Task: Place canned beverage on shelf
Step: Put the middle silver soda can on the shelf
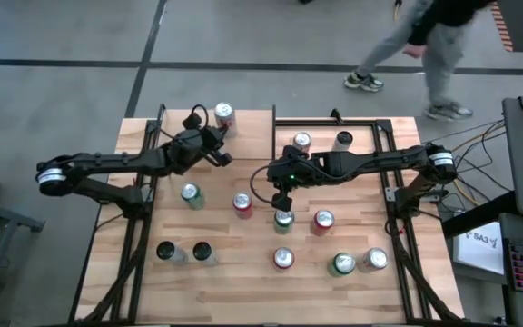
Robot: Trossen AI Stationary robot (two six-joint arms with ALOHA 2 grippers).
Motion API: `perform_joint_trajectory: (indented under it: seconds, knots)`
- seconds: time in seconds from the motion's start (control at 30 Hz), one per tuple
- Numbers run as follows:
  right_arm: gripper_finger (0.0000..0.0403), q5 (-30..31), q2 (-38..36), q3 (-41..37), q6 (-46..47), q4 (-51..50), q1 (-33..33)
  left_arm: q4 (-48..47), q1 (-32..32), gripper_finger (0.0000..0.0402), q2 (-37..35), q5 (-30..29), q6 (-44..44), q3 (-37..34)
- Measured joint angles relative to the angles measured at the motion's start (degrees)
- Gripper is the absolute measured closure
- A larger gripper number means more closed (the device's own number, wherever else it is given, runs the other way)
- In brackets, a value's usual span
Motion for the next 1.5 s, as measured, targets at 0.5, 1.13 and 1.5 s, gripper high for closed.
perform_joint_trajectory:
  seconds: [0.5, 1.13, 1.5]
  knots:
    - [0.0394, 0.0, 0.0, -0.27, -0.03, 0.3, 0.0, -8.64, -0.27, 0.0402, -2.71, -3.07, 3.85, 0.04]
    - [0.0394, 0.0, 0.0, -0.5, -0.02, 0.76, 0.0, -2.87, 2.1, 0.0402, -1.08, -3.32, 2.15, 0.04]
    - [0.0394, -0.02, 0.0, -0.52, 0.0, 1.16, 0.0, -4.34, 2.03, 0.0402, -1.08, -1.77, 0.53, 0.02]
